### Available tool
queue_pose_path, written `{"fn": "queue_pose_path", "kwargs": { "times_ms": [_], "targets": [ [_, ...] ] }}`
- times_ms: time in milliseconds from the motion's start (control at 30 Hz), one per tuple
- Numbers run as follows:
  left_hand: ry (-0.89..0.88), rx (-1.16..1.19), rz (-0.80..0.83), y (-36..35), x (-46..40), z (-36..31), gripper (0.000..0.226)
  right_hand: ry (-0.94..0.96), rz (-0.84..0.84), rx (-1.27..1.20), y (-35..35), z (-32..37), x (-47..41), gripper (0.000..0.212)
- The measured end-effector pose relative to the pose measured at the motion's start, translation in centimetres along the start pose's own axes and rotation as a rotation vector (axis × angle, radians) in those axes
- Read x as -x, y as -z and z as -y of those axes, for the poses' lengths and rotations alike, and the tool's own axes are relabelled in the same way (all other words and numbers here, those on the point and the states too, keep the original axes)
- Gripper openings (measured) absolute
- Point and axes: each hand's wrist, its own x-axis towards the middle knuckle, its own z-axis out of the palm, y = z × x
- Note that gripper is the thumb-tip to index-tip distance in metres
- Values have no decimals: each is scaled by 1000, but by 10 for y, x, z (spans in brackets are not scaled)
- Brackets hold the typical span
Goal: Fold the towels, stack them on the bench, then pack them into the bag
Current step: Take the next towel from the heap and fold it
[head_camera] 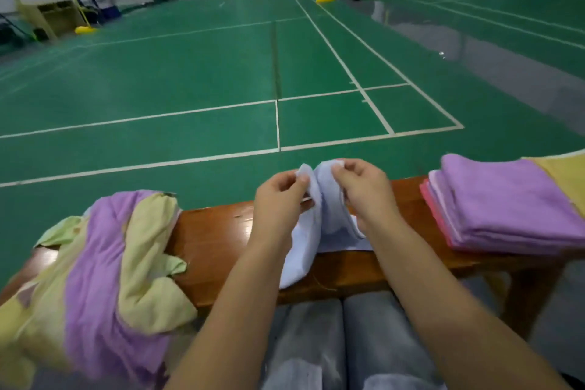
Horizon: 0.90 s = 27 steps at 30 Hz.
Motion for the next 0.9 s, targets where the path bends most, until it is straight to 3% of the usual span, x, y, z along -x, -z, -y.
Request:
{"fn": "queue_pose_path", "kwargs": {
  "times_ms": [100,367,667,900],
  "targets": [
    [-68,-174,36,-4,11,17,15,97,39,98,-4,-12,22,17],
    [-291,-343,-72,-11,30,39,17,283,24,263,3,-27,50,23],
    [-425,-434,-98,-14,34,48,20,283,39,317,2,-31,59,24],
    [-362,-463,-62,-14,38,56,19,253,28,356,4,-37,61,23]
  ]
}}
